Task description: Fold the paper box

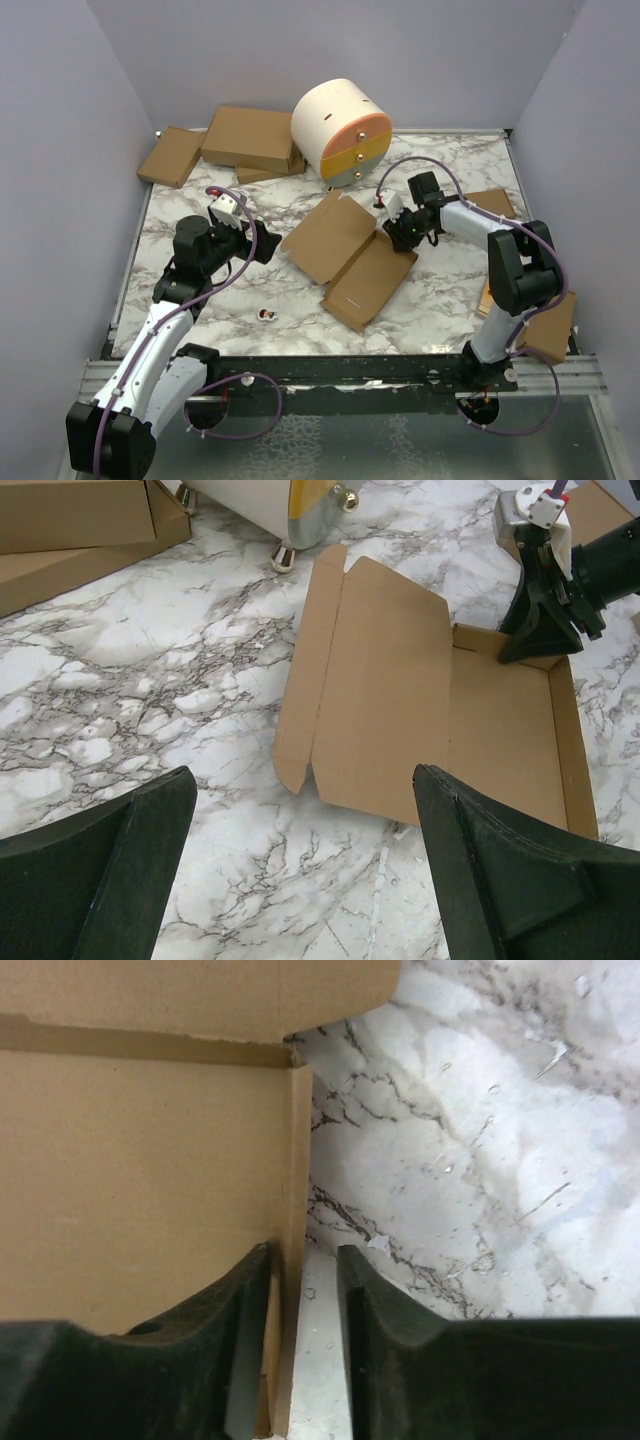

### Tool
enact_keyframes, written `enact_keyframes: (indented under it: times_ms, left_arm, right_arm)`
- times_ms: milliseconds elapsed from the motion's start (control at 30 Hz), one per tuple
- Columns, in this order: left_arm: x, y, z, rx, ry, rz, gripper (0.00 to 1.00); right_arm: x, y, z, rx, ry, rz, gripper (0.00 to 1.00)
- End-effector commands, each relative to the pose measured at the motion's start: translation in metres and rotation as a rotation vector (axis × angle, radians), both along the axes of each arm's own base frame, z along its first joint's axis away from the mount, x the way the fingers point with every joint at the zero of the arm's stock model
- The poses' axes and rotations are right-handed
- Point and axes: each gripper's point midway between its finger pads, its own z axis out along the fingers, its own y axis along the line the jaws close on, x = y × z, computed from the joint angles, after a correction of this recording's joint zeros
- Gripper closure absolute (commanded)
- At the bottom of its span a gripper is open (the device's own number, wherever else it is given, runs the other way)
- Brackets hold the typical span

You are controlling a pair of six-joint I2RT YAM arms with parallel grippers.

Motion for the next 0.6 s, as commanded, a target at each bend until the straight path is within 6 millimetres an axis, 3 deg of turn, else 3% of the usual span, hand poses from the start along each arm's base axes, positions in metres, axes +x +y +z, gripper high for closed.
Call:
enact_keyframes:
  times_ms: [0, 67, 167, 267, 367, 400, 567]
  left_arm:
    - [0.002, 0.004, 0.002, 0.011, -0.021, 0.018, 0.08]
    - [0.001, 0.003, 0.003, 0.007, -0.022, 0.017, 0.08]
    - [0.002, 0.004, 0.003, 0.006, -0.021, 0.018, 0.08]
    - [0.001, 0.003, 0.002, 0.005, -0.02, 0.016, 0.08]
    - [0.002, 0.003, 0.001, 0.002, -0.015, 0.014, 0.08]
    - [0.002, 0.003, 0.001, 0.002, -0.014, 0.015, 0.08]
    - [0.002, 0.002, 0.0, 0.0, -0.01, 0.013, 0.08]
  right_arm:
    - [-0.007, -0.012, -0.005, -0.052, -0.003, 0.003, 0.77]
    - [-0.003, -0.016, -0.006, -0.071, -0.016, -0.013, 0.98]
    - [0.001, -0.022, -0.007, -0.101, -0.04, -0.047, 0.99]
    - [-0.002, -0.016, -0.002, -0.064, -0.032, -0.04, 0.98]
    - [-0.009, -0.003, 0.006, 0.007, -0.006, -0.013, 0.67]
    - [-0.008, -0.001, 0.009, 0.02, -0.01, -0.01, 0.61]
    - [0.008, 0.006, 0.02, 0.052, -0.067, -0.014, 0.55]
